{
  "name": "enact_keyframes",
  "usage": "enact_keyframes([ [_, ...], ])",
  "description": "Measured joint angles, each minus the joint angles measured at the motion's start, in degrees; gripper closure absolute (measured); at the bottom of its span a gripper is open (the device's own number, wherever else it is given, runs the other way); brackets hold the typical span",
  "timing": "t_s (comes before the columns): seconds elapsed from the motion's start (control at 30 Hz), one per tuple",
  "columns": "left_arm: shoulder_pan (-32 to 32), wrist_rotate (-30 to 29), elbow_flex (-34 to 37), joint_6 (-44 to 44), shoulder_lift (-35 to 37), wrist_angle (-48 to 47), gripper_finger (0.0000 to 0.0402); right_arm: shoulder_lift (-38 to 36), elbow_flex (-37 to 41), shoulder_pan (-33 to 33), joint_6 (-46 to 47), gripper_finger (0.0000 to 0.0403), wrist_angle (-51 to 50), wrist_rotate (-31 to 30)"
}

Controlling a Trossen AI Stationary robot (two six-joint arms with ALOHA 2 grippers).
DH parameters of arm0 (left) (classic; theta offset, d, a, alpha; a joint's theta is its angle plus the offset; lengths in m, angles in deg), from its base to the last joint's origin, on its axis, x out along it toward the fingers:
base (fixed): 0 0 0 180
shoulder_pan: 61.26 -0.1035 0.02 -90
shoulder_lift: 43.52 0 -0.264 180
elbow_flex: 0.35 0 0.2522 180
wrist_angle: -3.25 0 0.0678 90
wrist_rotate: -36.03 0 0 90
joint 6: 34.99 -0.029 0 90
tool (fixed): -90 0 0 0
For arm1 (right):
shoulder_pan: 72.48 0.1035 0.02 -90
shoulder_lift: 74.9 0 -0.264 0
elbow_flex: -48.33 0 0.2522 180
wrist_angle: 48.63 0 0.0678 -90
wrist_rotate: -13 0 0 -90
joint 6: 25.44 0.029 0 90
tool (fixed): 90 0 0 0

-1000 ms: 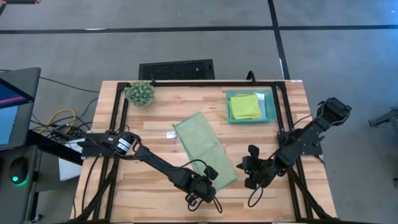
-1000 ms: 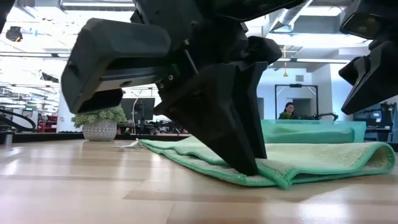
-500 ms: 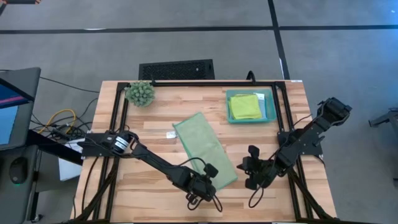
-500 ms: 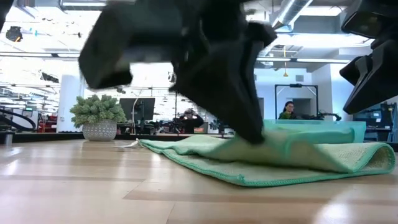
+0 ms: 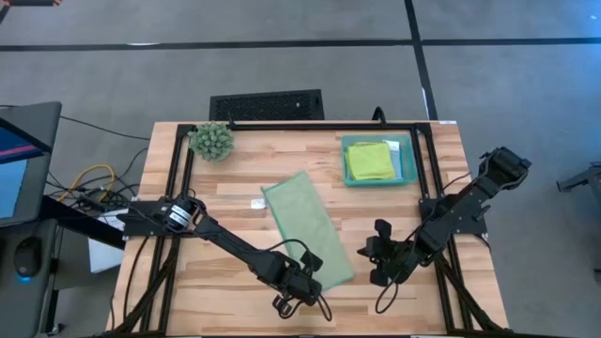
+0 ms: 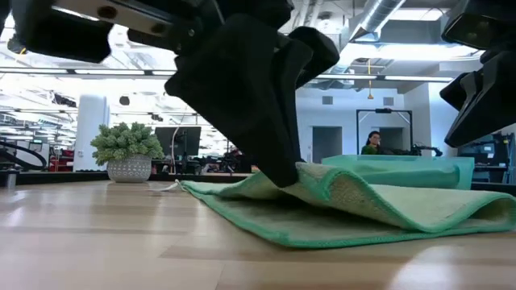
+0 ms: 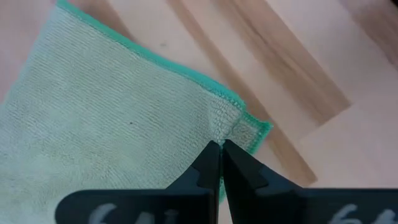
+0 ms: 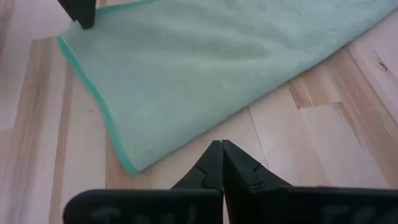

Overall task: Fold microfiber towels
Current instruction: Fold the light green microfiber cloth

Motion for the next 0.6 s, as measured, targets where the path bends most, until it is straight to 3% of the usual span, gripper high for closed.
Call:
enact_keyframes([
  [0.1,0.3,0.7,0.1,0.0,0.0,-0.4,0.0401,0.0,0.0,0.0,0.0,0.0388,1.1,0.0],
  [0.23,0.3,1.2,0.1,-0.2,0.0,-0.5,0.0401,0.3,0.0,0.8,-2.7,0.0390,9.9,3.0],
  [0.6,0.6,0.9,-3.1,1.5,0.1,-8.1,0.0401,14.4,-1.4,0.3,-5.0,0.0398,22.9,7.8],
])
